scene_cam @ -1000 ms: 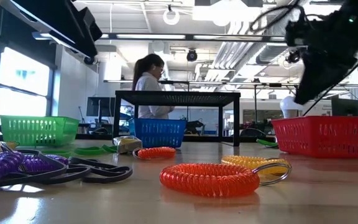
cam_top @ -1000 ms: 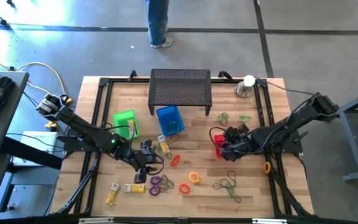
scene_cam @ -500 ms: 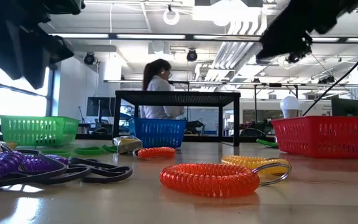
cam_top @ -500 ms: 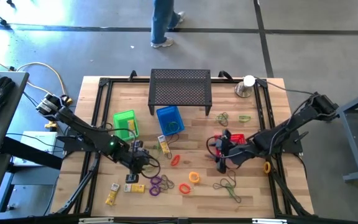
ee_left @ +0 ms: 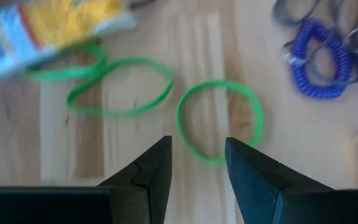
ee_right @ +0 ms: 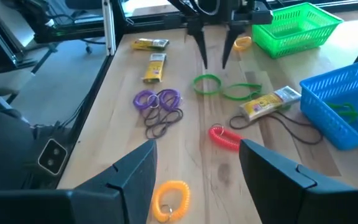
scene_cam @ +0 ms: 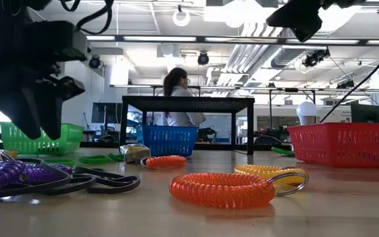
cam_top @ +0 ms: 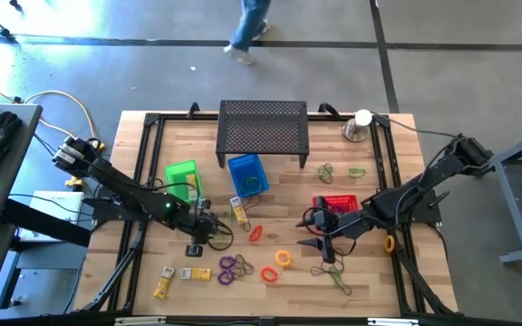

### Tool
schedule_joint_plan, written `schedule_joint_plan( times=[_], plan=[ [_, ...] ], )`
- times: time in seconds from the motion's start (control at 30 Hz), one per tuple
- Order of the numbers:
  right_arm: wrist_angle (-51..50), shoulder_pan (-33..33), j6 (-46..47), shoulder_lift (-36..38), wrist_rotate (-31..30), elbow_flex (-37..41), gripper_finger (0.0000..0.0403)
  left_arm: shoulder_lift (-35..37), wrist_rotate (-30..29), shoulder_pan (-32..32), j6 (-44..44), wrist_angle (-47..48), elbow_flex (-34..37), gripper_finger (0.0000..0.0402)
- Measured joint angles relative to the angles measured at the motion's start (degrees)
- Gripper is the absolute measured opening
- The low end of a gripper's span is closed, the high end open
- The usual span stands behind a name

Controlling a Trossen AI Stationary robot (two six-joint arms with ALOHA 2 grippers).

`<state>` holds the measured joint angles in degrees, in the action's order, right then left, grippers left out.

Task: Pick & Place Office Desk Supplies
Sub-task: Put the green rubber band into the blue basket

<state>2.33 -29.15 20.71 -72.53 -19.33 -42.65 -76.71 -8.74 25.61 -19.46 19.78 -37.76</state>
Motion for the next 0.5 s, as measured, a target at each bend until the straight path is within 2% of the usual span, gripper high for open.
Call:
schedule_joint_plan(
  times=[0.2,0.5],
  plan=[
    [-0.5,0.0,-0.1,-1.3,0.1,0.0,0.0216,0.0,0.0,0.0,5.7,-7.5,3.4,0.0143],
    [1.3,1.0,-1.9,-4.8,0.2,0.0,0.0216,0.0,-2.1,0.0,5.0,-11.4,7.3,0.0143]
  ],
)
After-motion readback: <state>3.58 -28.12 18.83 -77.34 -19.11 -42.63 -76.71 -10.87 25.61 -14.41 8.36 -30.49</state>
